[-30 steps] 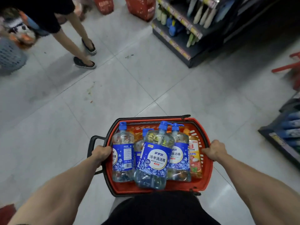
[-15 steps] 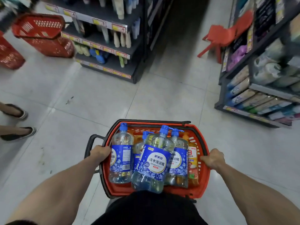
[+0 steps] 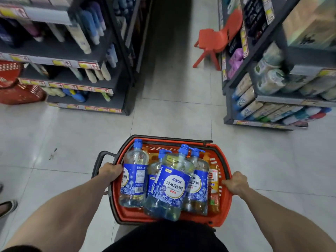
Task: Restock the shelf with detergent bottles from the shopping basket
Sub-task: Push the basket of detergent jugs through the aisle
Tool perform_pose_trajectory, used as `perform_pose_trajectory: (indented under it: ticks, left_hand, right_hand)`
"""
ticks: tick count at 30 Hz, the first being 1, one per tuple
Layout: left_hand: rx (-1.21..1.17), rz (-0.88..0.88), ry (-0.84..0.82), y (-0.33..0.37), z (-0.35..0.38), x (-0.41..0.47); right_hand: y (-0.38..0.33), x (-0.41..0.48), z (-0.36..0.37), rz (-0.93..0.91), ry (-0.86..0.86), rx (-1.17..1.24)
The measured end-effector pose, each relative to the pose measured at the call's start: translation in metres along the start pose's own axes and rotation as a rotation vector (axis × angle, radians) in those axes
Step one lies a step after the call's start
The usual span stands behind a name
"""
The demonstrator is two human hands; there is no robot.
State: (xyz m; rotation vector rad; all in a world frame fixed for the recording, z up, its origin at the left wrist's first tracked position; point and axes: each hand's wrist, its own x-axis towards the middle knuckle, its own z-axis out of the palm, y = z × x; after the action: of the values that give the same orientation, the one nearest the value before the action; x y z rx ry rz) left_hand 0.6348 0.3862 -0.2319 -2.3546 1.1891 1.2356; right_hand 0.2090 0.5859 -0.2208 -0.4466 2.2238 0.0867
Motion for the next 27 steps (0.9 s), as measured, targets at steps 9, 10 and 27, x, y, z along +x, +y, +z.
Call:
perform_pose_trajectory:
  ticks: [9, 10, 27]
  left_hand:
    - [0.021, -0.022, 0.044, 0.144, -0.011, 0.013]
    - [0.006, -0.015, 0.036, 0.159, -0.016, 0.014]
    - [0.034, 0.046, -0.047, 0.398, -0.066, 0.144]
  right_hand:
    - [-0.093, 0.093, -0.105, -0.049, -0.017, 0.01]
    - [-0.101, 0.099, -0.116, -0.045, -0.016, 0.012]
    - [-0.276, 0.221, -0.263, -0.042, 0.006, -0.011]
